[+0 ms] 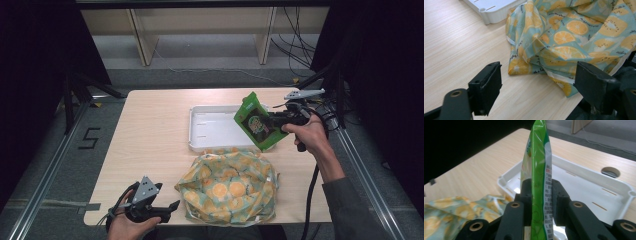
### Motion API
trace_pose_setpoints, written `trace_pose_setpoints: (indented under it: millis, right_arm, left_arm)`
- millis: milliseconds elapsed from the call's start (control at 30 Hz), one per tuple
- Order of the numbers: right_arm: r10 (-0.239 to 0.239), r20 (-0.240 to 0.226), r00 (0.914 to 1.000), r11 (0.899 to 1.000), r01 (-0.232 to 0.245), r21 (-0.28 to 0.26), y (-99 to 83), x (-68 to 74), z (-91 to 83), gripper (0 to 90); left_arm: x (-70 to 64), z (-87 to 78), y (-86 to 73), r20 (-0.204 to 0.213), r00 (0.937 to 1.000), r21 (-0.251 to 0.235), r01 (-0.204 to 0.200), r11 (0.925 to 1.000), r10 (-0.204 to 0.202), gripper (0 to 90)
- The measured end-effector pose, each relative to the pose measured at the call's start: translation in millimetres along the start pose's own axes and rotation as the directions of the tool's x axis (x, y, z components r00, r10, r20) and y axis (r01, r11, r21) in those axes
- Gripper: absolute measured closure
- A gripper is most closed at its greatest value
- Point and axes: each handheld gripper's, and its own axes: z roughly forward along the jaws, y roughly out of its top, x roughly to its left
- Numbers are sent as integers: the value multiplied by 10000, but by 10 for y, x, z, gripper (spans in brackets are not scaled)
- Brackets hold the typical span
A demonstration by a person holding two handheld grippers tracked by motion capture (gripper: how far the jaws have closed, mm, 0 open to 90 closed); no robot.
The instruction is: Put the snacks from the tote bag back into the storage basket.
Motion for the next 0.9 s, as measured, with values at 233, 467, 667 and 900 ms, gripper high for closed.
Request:
trace_pose_setpoints:
  millis: [233, 467, 667, 900]
  right_arm:
    - [461, 605, 9971, 9988, -470, 151, -3, -111, 173, 758]
    - [760, 1217, 9897, 9965, -796, 254, -9, -277, 348, 758]
    - [1056, 1551, 9822, 9936, -1106, 235, 24, -423, 480, 757]
    - [1604, 1915, 9683, 9856, -1676, 218, 44, -524, 675, 757]
  left_arm:
    - [-19, -1, -6, -80, 9993, -52, 376, 9993, -377, 165]
    - [-15, 17, -11, -19, 9995, -162, 321, 9994, -322, 160]
    - [-20, 8, -12, -15, 9995, -145, 324, 9994, -325, 159]
    - [-30, 10, -24, 20, 9987, -275, 510, 9983, -509, 159]
